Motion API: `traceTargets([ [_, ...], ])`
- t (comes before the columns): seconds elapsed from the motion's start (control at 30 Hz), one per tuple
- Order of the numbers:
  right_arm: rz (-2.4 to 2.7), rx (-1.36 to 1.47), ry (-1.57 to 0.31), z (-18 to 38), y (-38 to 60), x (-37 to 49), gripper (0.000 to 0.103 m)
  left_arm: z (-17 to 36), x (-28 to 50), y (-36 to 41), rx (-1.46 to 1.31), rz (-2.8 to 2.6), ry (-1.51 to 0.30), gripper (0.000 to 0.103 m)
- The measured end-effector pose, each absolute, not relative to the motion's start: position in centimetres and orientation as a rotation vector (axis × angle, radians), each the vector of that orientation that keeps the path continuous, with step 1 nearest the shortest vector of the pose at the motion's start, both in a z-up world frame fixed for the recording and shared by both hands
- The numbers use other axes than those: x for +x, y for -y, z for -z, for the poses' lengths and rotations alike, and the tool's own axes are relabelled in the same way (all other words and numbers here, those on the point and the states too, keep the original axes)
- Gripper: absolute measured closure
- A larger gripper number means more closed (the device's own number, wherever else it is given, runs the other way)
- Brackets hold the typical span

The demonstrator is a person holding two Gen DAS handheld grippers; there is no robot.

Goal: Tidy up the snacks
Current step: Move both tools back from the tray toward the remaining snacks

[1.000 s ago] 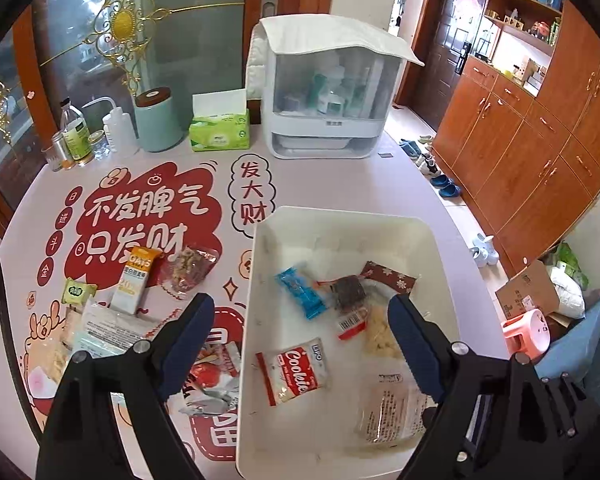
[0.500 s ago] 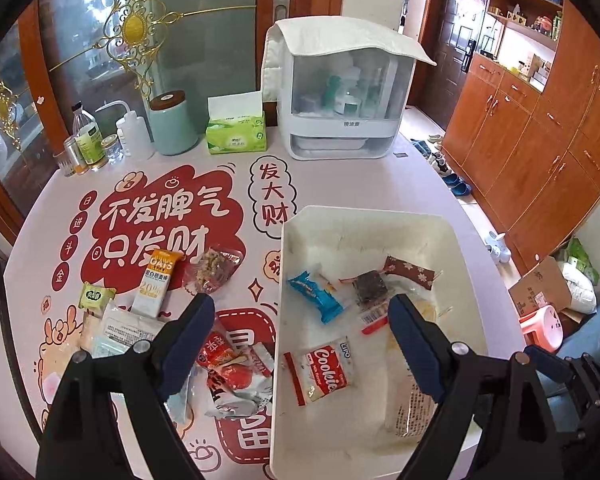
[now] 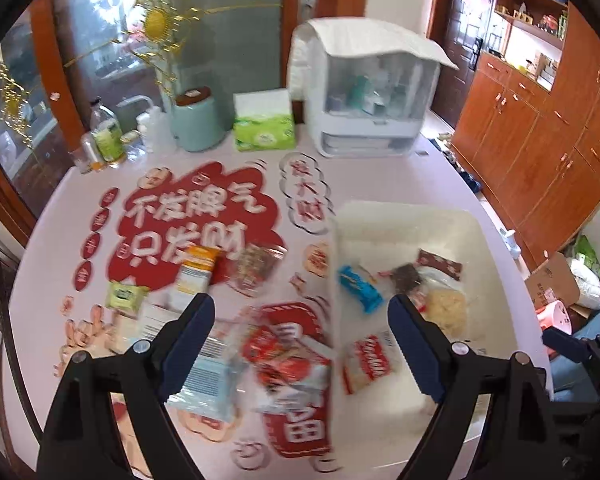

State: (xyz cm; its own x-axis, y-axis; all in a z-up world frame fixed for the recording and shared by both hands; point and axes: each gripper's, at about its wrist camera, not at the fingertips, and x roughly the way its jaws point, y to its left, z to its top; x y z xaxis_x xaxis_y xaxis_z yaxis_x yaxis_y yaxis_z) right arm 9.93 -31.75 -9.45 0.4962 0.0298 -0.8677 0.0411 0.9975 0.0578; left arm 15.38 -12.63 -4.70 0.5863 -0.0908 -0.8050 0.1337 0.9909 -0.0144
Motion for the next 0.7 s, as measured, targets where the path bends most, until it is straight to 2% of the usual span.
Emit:
traceTargets([
  [0.37, -0.043, 0.127, -0.915, 4.5, 25.9, 11.2, 0.022, -0.2, 16.2, -3.4, 0.023, -0.012, -0.818, 0.015],
  [0.7, -0.139, 0.183, -0.885, 5.1, 15.6, 12.7, 0.022, 2.5, 16.8, -14.2, 0.060, 0.009, -0.887, 0.015],
])
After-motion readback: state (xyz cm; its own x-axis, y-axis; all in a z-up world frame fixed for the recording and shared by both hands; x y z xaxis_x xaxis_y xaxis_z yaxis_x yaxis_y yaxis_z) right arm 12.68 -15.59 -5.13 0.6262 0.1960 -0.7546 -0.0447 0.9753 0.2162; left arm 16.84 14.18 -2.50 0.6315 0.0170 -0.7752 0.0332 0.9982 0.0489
